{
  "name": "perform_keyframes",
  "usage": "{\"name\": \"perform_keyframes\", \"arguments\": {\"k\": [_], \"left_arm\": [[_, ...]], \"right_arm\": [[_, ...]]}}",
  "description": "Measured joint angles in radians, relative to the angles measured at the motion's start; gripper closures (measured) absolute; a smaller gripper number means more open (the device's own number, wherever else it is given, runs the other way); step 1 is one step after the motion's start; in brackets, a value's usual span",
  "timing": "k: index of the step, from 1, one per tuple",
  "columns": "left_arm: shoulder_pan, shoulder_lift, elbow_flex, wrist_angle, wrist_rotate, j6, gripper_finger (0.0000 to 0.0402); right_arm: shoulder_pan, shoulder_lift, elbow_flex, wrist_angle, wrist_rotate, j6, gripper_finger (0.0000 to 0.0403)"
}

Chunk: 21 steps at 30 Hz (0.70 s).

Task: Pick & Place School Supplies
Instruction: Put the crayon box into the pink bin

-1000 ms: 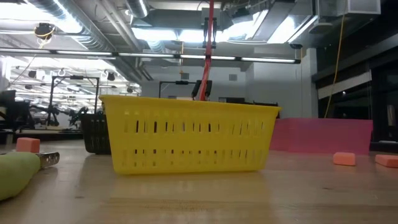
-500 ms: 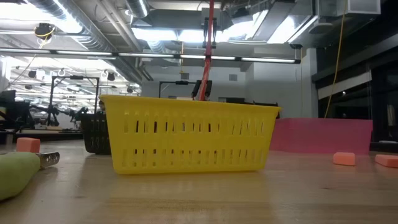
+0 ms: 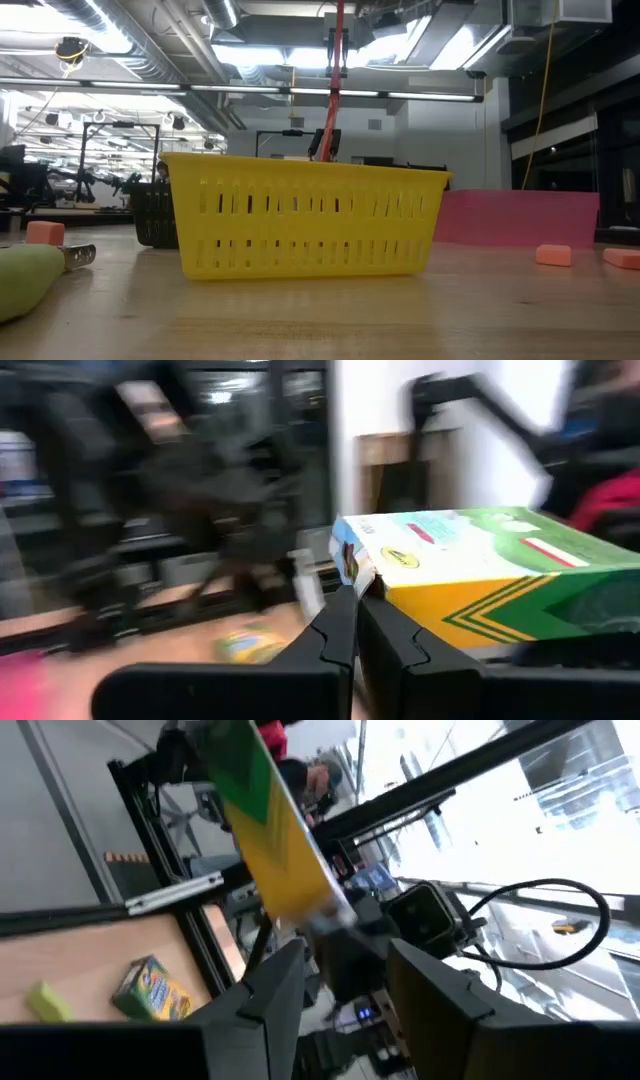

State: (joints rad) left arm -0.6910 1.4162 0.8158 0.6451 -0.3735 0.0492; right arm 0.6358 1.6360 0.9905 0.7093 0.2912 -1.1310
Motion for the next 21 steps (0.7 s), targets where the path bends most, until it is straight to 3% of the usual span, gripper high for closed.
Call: {"name": "perform_keyframes", "arguments": {"k": [4, 16, 21], "left_arm": [[0.006, 0.0, 0.0, 0.001, -0.121, 0.026, 0.04], [0.046, 0.0, -0.001, 0.033, -0.097, -0.01, 0.04], [0.046, 0.0, -0.001, 0.053, -0.104, -0.03, 0.04]], "right_arm": [[0.024, 0.0, 0.0, -0.007, 0.062, -0.011, 0.0253], [0.04, -0.001, 0.0, -0.058, 0.178, -0.084, 0.0253], [0.076, -0.001, 0.0, -0.043, 0.275, -0.165, 0.025]]}}
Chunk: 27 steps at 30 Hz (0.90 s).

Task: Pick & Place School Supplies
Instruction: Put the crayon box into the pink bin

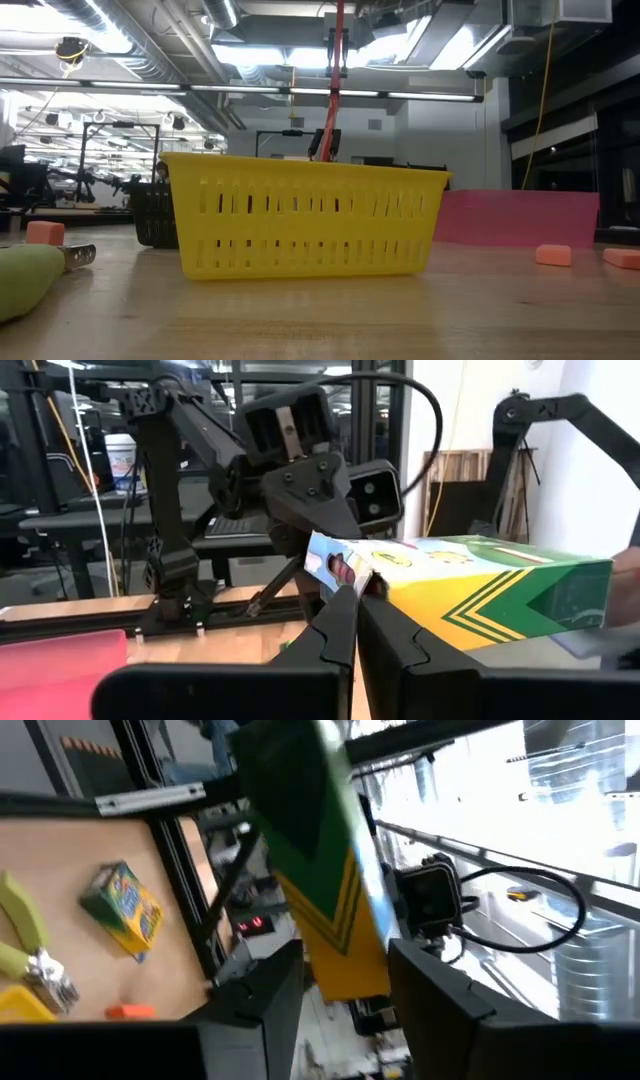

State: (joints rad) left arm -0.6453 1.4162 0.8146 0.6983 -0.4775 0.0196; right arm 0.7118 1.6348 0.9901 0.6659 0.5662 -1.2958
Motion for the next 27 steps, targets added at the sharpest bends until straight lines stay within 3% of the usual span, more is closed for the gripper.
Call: {"name": "perform_keyframes", "arguments": {"k": [10, 17, 27], "left_arm": [[0.002, 0.0, 0.0, 0.024, -0.018, -0.007, 0.04], [0.007, 0.0, 0.001, 0.07, -0.006, -0.029, 0.04], [0.036, 0.0, 0.001, 0.09, 0.002, -0.06, 0.04]], "right_arm": [[0.065, 0.0, -0.001, 0.05, 0.119, -0.07, 0.0196], [0.065, 0.0, -0.001, 0.083, 0.116, -0.102, 0.0163], [0.049, 0.0, 0.006, 0.136, 0.058, -0.148, 0.0161]]}}
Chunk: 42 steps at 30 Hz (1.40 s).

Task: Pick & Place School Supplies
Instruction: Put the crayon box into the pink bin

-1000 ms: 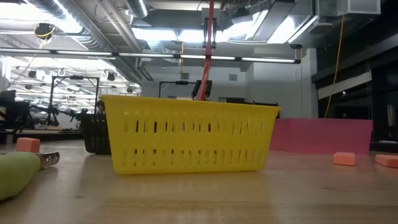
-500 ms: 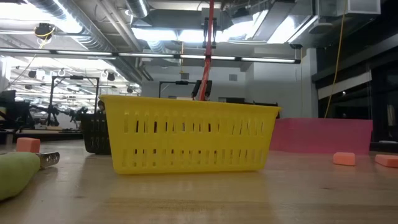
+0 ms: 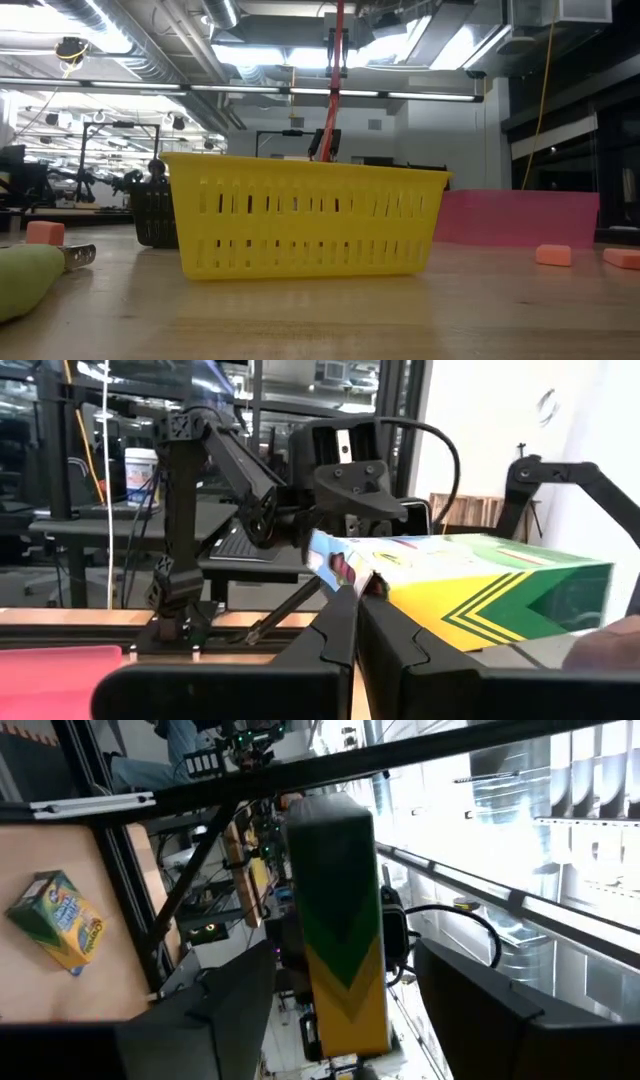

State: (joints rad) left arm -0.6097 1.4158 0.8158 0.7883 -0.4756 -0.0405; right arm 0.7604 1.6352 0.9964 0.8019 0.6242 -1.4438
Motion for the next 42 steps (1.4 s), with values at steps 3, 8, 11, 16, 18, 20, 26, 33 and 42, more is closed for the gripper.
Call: {"name": "perform_keyframes", "arguments": {"k": [3, 8, 11, 16, 18, 20, 26, 33, 42], "left_arm": [[0.012, 0.0, 0.0, -0.002, 0.017, -0.009, 0.04], [0.017, 0.0, 0.0, -0.003, 0.028, -0.009, 0.04], [0.017, 0.0, 0.0, -0.003, 0.029, -0.009, 0.04], [0.017, 0.0, 0.0, -0.002, 0.029, -0.01, 0.04], [0.017, 0.0, 0.0, -0.002, 0.03, -0.01, 0.04], [0.017, 0.0, 0.0, -0.002, 0.03, -0.01, 0.04], [0.017, 0.0, 0.0, -0.004, 0.03, -0.01, 0.04], [0.016, 0.0, 0.0, -0.006, 0.029, -0.01, 0.04], [0.016, 0.0, 0.0, -0.006, 0.029, -0.01, 0.04]], "right_arm": [[-0.012, 0.0, 0.006, -0.009, -0.021, 0.004, 0.0162], [-0.03, 0.0, 0.006, -0.009, -0.058, 0.01, 0.0162], [-0.053, 0.0, 0.007, -0.008, -0.096, 0.043, 0.0162], [-0.076, 0.0, 0.03, -0.011, -0.131, 0.057, 0.0162], [-0.08, 0.0, 0.04, -0.019, -0.152, 0.057, 0.0162], [-0.085, 0.0, 0.05, -0.027, -0.17, 0.059, 0.0162], [-0.111, 0.0, 0.073, -0.097, -0.206, 0.121, 0.0162], [-0.118, 0.0, 0.073, -0.1, -0.222, 0.128, 0.0164], [-0.123, 0.0, 0.073, -0.129, -0.248, 0.142, 0.0239]]}}
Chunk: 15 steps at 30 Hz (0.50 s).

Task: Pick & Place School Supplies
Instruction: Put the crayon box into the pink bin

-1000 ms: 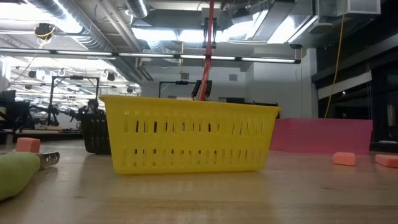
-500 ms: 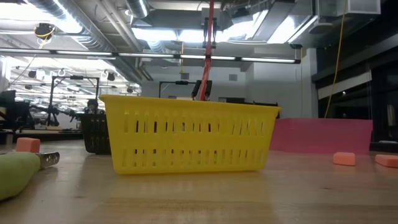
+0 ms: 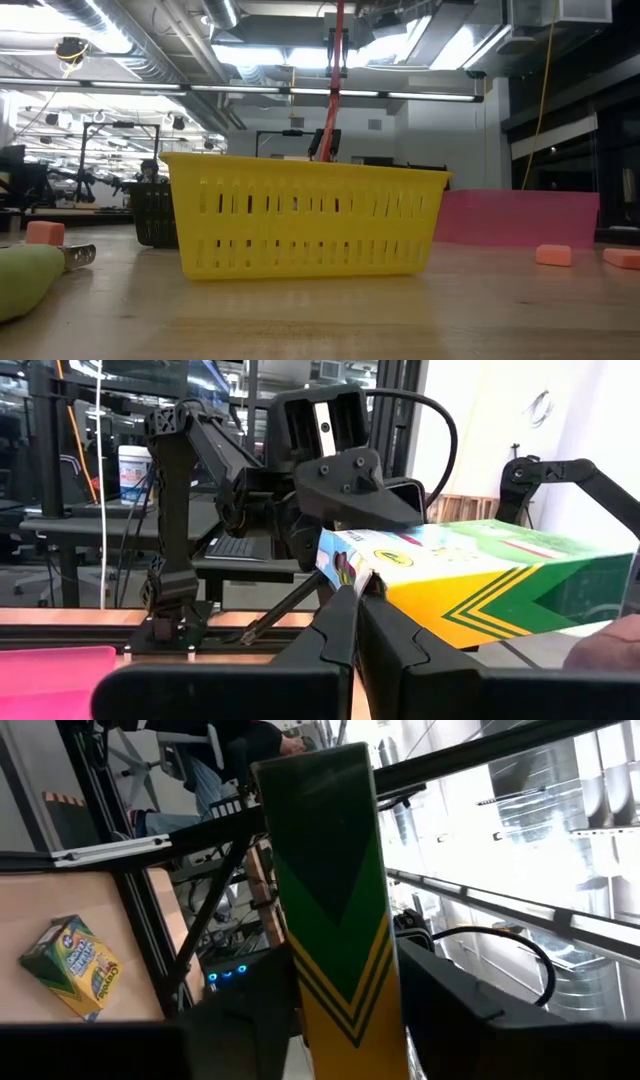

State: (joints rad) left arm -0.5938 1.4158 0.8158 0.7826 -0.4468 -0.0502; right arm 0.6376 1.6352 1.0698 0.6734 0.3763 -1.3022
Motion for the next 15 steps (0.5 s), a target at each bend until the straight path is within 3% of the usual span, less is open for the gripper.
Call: {"name": "perform_keyframes", "arguments": {"k": [6, 11, 15], "left_arm": [[0.0, 0.0, 0.0, -0.002, 0.0, 0.001, 0.04], [-0.003, 0.0, 0.0, -0.002, -0.009, 0.01, 0.0391], [-0.032, -0.001, 0.0, 0.0, -0.106, 0.065, 0.0364]], "right_arm": [[-0.001, 0.0, 0.0, -0.007, -0.003, -0.007, 0.0281], [-0.001, 0.0, 0.0, -0.008, -0.002, -0.006, 0.0266], [0.004, 0.0, 0.0, -0.009, 0.023, -0.012, 0.0259]]}}
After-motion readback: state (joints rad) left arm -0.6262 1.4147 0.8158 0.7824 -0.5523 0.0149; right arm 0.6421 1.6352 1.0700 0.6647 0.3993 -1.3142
